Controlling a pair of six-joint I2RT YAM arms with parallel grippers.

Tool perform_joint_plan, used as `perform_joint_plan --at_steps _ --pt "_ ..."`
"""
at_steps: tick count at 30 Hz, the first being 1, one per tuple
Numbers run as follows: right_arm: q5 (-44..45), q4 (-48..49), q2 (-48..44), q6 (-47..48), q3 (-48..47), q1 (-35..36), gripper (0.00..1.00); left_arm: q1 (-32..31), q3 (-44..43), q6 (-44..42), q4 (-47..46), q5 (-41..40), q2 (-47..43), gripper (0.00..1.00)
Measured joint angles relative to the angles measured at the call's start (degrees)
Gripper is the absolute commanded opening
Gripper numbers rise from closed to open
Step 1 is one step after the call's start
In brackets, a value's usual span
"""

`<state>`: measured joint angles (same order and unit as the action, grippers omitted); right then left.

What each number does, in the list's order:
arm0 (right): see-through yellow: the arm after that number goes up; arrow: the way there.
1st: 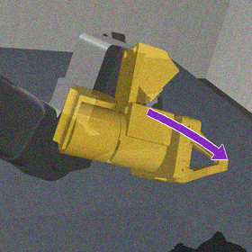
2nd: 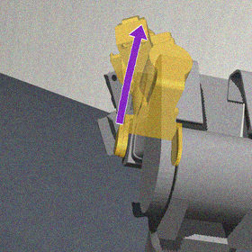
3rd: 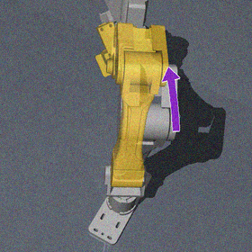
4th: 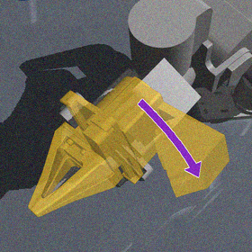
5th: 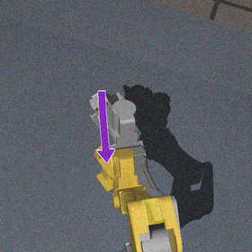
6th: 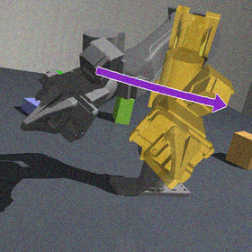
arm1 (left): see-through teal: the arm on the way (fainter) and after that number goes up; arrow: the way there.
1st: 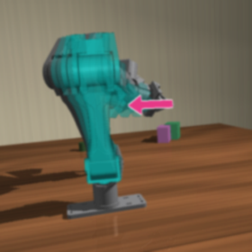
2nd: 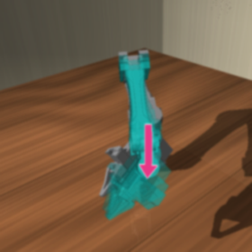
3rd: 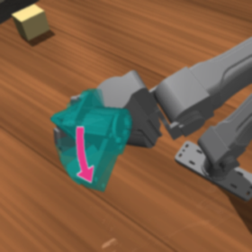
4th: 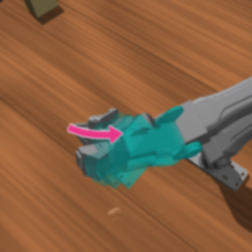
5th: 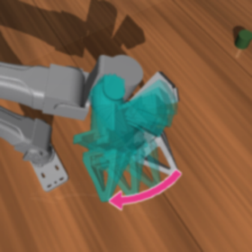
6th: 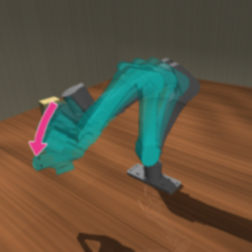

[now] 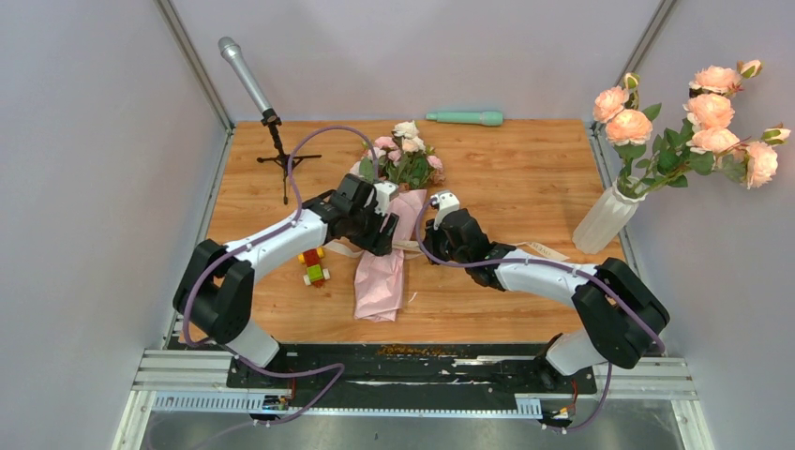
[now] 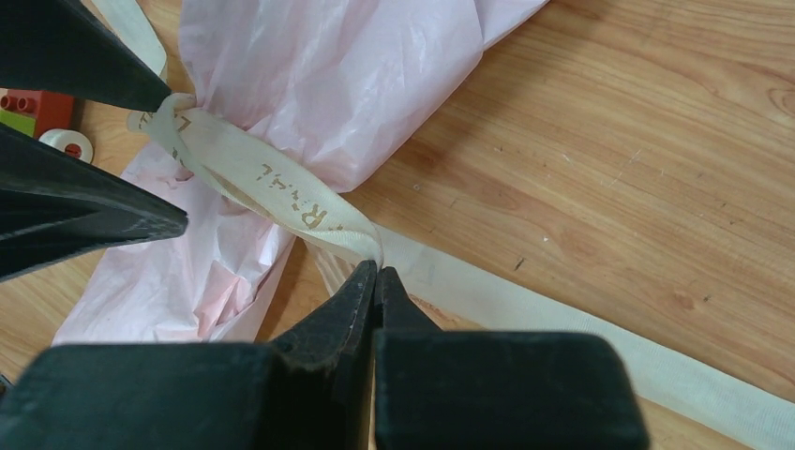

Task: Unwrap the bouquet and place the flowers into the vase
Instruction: Untie the ribbon from the wrapping paper.

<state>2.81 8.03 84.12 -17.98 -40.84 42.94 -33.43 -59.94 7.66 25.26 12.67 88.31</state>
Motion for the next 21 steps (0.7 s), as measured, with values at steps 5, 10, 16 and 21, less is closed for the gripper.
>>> perform_joint_plan --at_steps 5,10,16,21 --pt "-0.5 0.5 0.0 -0.1 0.6 0.0 0.0 -1.1 -1.8 -0.5 0.6 -1.9 3.5 0.73" --pt "-1.0 1.0 0.0 -0.3 0.7 0.0 0.0 -1.3 -2.7 -0.6 0.8 -4.2 4.4 0.58" --pt "-1.4 1.4 0.0 -0.4 0.7 0.0 0.0 -1.3 -2.7 -0.6 0.8 -5.7 4.4 0.43" --pt "-1.4 1.7 0.0 -0.5 0.7 0.0 0.0 -1.3 -2.7 -0.6 0.7 -5.7 4.4 0.41"
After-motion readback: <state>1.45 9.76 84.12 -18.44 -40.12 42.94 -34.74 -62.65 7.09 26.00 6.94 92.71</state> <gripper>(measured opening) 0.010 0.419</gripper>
